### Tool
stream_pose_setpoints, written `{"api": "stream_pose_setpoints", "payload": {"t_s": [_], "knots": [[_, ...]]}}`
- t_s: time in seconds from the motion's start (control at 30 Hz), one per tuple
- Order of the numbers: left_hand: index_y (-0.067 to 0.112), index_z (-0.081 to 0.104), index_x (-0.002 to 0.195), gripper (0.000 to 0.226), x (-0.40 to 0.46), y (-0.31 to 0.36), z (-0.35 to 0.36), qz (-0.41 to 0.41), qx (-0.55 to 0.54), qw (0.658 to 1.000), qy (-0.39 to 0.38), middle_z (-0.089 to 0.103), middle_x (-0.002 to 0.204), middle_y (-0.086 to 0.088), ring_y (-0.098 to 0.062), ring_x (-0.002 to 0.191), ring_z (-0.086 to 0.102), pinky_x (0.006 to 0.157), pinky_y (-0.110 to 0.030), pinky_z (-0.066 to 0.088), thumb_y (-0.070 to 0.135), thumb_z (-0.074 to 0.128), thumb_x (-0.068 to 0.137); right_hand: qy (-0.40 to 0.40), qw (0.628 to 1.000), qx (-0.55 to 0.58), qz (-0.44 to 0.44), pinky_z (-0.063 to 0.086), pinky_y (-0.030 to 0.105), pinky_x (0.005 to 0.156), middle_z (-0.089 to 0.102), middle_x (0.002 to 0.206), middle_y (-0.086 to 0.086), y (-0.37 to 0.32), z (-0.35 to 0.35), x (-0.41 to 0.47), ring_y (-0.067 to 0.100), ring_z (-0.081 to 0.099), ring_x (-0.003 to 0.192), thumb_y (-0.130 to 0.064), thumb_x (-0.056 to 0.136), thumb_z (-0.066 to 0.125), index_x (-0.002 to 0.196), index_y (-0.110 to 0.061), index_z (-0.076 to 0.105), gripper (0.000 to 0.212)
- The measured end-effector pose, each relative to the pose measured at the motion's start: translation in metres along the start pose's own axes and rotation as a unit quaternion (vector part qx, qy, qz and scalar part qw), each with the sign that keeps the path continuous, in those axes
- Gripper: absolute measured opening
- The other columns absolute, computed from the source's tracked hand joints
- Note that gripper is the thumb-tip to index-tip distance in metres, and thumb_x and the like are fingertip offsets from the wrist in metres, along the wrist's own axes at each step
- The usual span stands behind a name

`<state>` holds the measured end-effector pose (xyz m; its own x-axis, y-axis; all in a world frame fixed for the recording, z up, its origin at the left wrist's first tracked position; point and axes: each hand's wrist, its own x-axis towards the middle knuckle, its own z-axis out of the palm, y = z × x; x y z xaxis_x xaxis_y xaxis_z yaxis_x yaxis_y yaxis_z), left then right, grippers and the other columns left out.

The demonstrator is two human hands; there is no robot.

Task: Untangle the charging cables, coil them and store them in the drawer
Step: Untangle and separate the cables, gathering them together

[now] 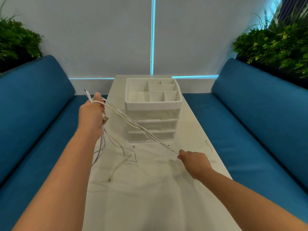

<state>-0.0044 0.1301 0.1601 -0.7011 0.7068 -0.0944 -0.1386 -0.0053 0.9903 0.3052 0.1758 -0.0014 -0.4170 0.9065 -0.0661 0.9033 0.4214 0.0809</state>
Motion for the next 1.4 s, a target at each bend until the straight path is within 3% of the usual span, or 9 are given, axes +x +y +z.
{"api": "stream_pose_setpoints", "payload": {"t_s": [0.1, 0.27, 0.47, 0.6, 0.67, 0.77, 0.87, 1.07, 1.4], "knots": [[0.021, 0.055, 0.078, 0.030, -0.001, 0.001, 0.001, 0.005, -0.023, 1.000, 0.013, 0.043, 0.064, 0.004, -0.010, 0.054, 0.035, 0.048, -0.025, 0.032, 0.043, 0.052, 0.097, -0.032, 0.998, 0.045, 0.038, 0.039, 0.033, 0.056, 0.058, 0.084, 0.002, -0.002, -0.002, 0.009, 0.025, 0.056, 0.069, -0.032, 0.105, 0.035, 0.113, -0.019, 0.042, 0.017], [0.022, 0.054, 0.076, 0.031, 0.005, 0.017, -0.011, 0.036, -0.068, 0.997, 0.031, 0.041, 0.062, 0.006, -0.007, 0.049, 0.034, 0.043, -0.020, 0.030, 0.042, 0.051, 0.100, -0.017, 0.927, 0.375, 0.008, 0.036, 0.031, 0.065, 0.047, 0.068, -0.005, 0.010, -0.001, -0.003, 0.013, 0.041, 0.062, -0.054, 0.098, 0.033, 0.076, -0.021, 0.040, 0.041], [0.022, 0.058, 0.080, 0.032, 0.002, 0.013, -0.004, 0.048, -0.031, 0.998, 0.021, 0.043, 0.065, 0.004, -0.009, 0.055, 0.036, 0.050, -0.024, 0.031, 0.044, 0.048, 0.101, -0.035, 0.992, 0.113, 0.044, 0.046, 0.035, 0.062, 0.056, 0.078, -0.001, 0.009, 0.001, -0.007, 0.023, 0.053, 0.066, -0.053, 0.102, 0.020, 0.098, -0.019, 0.043, 0.041], [0.022, 0.058, 0.082, 0.031, 0.003, 0.012, -0.006, 0.042, -0.047, 0.998, 0.019, 0.043, 0.064, 0.006, -0.008, 0.053, 0.035, 0.049, -0.024, 0.031, 0.046, 0.050, 0.100, 0.007, 0.991, 0.121, 0.048, 0.043, 0.035, 0.058, 0.054, 0.075, -0.002, 0.012, 0.002, -0.005, 0.024, 0.052, 0.064, -0.050, 0.103, 0.021, 0.093, -0.019, 0.039, 0.038], [0.022, 0.057, 0.080, 0.031, 0.005, 0.014, -0.009, 0.043, -0.054, 0.997, 0.020, 0.042, 0.062, 0.007, -0.007, 0.051, 0.034, 0.046, -0.023, 0.030, 0.045, 0.050, 0.100, 0.006, 0.968, 0.248, 0.034, 0.039, 0.032, 0.059, 0.049, 0.068, -0.005, 0.015, 0.007, -0.006, 0.020, 0.049, 0.062, -0.052, 0.101, 0.028, 0.084, -0.017, 0.040, 0.041], [0.023, 0.057, 0.080, 0.030, 0.006, 0.014, -0.014, 0.035, -0.054, 0.998, 0.024, 0.042, 0.063, 0.006, -0.007, 0.052, 0.035, 0.046, -0.022, 0.032, 0.044, 0.050, 0.100, 0.007, 0.872, 0.487, 0.049, 0.042, 0.019, 0.062, 0.045, 0.065, -0.004, 0.013, 0.005, -0.010, 0.014, 0.048, 0.064, -0.049, 0.096, 0.045, 0.070, -0.015, 0.042, 0.043], [0.023, 0.057, 0.081, 0.029, 0.006, 0.013, -0.019, 0.028, -0.049, 0.998, 0.016, 0.043, 0.063, 0.006, -0.007, 0.052, 0.035, 0.047, -0.023, 0.031, 0.045, 0.051, 0.100, 0.023, 0.820, 0.568, 0.067, 0.043, 0.018, 0.058, 0.045, 0.061, -0.006, 0.016, 0.000, -0.013, 0.009, 0.047, 0.055, -0.047, 0.094, 0.054, 0.066, -0.013, 0.046, 0.045], [0.024, 0.052, 0.071, 0.040, 0.008, 0.004, -0.026, 0.089, 0.077, 0.988, -0.099, 0.041, 0.054, 0.009, -0.012, 0.056, 0.034, 0.060, -0.033, 0.029, 0.055, 0.052, 0.095, 0.034, 0.971, 0.236, 0.036, 0.031, 0.026, 0.055, 0.045, 0.061, -0.007, 0.047, 0.009, -0.020, 0.010, 0.042, 0.059, -0.060, 0.096, 0.034, 0.065, -0.026, 0.036, 0.046], [0.018, 0.047, 0.070, 0.047, -0.006, -0.004, -0.025, 0.160, 0.184, 0.956, -0.166, 0.041, 0.063, 0.002, -0.015, 0.063, 0.036, 0.064, -0.032, 0.033, 0.056, 0.049, 0.096, -0.040, 0.995, 0.083, 0.024, 0.039, 0.027, 0.072, 0.049, 0.082, -0.009, 0.046, 0.028, -0.018, 0.012, 0.046, 0.080, -0.056, 0.099, 0.020, 0.086, -0.030, 0.046, 0.038]]}}
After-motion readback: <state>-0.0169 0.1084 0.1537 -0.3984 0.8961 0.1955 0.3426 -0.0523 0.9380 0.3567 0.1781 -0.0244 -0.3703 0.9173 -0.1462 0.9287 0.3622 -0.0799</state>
